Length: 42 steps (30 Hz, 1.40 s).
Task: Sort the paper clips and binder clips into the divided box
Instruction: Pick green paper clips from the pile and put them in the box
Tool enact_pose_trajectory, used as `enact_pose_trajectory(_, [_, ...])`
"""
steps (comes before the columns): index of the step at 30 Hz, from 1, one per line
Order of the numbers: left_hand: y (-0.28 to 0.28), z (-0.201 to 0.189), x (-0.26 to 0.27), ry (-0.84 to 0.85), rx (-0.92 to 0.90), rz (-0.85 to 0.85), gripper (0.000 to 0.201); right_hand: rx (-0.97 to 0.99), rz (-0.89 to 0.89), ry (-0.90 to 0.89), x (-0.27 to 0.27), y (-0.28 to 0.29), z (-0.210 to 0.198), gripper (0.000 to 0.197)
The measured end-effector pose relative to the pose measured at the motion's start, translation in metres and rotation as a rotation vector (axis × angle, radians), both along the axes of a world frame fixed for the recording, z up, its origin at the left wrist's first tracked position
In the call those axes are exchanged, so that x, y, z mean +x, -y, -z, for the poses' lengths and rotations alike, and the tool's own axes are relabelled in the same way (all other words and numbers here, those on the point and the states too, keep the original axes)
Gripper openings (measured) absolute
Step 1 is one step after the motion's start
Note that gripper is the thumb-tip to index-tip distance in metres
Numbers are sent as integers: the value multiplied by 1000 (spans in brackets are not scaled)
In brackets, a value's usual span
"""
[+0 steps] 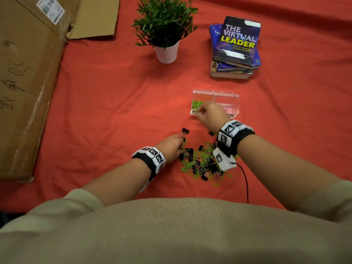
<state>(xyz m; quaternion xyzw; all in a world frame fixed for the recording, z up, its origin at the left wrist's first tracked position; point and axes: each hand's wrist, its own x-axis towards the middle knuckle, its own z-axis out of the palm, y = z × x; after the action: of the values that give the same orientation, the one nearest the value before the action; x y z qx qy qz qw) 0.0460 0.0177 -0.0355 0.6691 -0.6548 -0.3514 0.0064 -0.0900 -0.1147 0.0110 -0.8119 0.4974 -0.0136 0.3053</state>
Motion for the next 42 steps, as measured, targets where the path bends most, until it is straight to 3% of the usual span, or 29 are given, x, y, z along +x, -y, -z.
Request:
enact_pose_trajectory(3, [0,-1,1,-14,-14,-11,8,150,-232,-106,-6,-40,19,15])
enact_pose_trajectory(6, [0,-1,3,-21,-22,-41,8,172,-340,-180,-13,-67,39,24])
enact_pose_trajectory(12, [2,-3,8,-59,-1,-176,7,146,-247,-194,-32,-61,48,8])
enact_pose_trajectory(16, [4,-9,10,-164,-1,-344,1,65,-211,-146,-38,-49,46,13])
enact_pose_trajectory(21, [4,-9,14,-299,9,-445,20,-35,-379,-78,-13,-56,43,26])
enact_pose_trajectory(24, [3,-9,15,-393,8,-478,18,-44,-419,-100,-7,-58,46,30])
enact_pose_trajectory(31, [2,-7,17,-541,125,-607,33,-65,-456,-133,-15,-61,55,17])
enact_pose_trajectory(34, [5,-11,13,-578,143,-654,28,19,-316,-57,-18,-61,51,14])
enact_pose_trajectory(38, [9,-14,9,-619,148,-698,29,370,29,205,-13,-64,34,20])
enact_pose_trajectory(42, [14,-18,2,-665,141,-706,29,650,135,365,-10,-67,27,29])
